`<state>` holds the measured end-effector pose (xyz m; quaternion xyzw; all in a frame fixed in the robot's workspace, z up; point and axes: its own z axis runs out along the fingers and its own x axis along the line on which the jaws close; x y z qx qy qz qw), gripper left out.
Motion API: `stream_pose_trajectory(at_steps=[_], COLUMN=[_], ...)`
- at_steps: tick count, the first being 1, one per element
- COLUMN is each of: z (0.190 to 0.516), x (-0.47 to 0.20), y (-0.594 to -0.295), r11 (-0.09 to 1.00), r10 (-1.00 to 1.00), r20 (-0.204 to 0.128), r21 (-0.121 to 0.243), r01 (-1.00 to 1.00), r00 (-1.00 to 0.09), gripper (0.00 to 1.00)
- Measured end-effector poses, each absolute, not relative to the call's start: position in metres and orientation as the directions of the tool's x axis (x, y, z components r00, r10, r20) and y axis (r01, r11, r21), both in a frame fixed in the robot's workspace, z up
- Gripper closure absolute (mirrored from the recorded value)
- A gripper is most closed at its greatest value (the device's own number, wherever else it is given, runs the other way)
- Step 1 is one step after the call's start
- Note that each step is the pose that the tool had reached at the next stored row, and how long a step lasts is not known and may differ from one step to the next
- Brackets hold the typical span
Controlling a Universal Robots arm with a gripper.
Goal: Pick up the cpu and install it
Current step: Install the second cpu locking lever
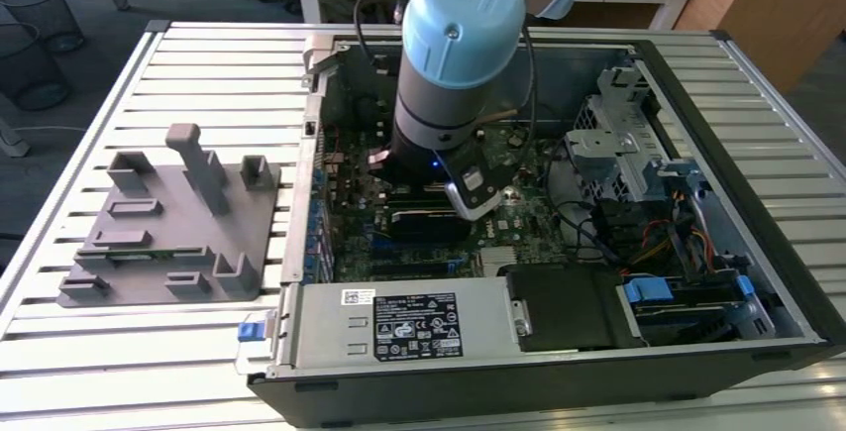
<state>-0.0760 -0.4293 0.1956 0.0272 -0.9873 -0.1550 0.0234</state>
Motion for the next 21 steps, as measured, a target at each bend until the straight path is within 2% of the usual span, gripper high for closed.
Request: stream_pose_trajectory(at_steps=[21], z=[0.1888], x=[-0.076], y=[-0.4294], r11=[0.938], r10=[-0.062], r20=[0.036], r21=[0.343], r01=[-0.046], r00=[-0.997], gripper=[0.89])
